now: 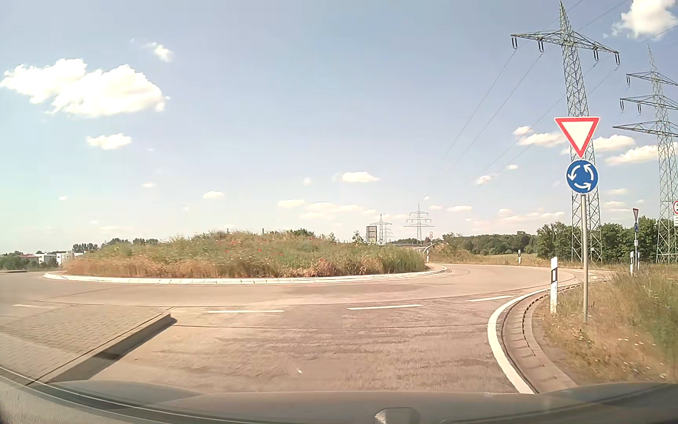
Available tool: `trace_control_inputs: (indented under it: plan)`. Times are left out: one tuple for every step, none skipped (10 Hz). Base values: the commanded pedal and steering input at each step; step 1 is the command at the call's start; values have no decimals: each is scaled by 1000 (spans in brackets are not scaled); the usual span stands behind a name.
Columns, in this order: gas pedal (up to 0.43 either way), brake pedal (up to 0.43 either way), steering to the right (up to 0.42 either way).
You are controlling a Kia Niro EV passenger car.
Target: Follow the waypoints while adhering to traffic rules and regulations
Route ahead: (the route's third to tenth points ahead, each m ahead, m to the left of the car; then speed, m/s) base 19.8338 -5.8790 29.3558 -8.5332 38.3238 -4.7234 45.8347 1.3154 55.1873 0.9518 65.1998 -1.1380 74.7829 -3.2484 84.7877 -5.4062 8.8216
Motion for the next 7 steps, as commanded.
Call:
trace_control_inputs:
  plan:
    - [0,152,97]
    - [0,146,109]
    - [0,146,122]
    - [0,146,134]
    - [0,134,145]
    - [0,116,152]
    - [0,104,152]
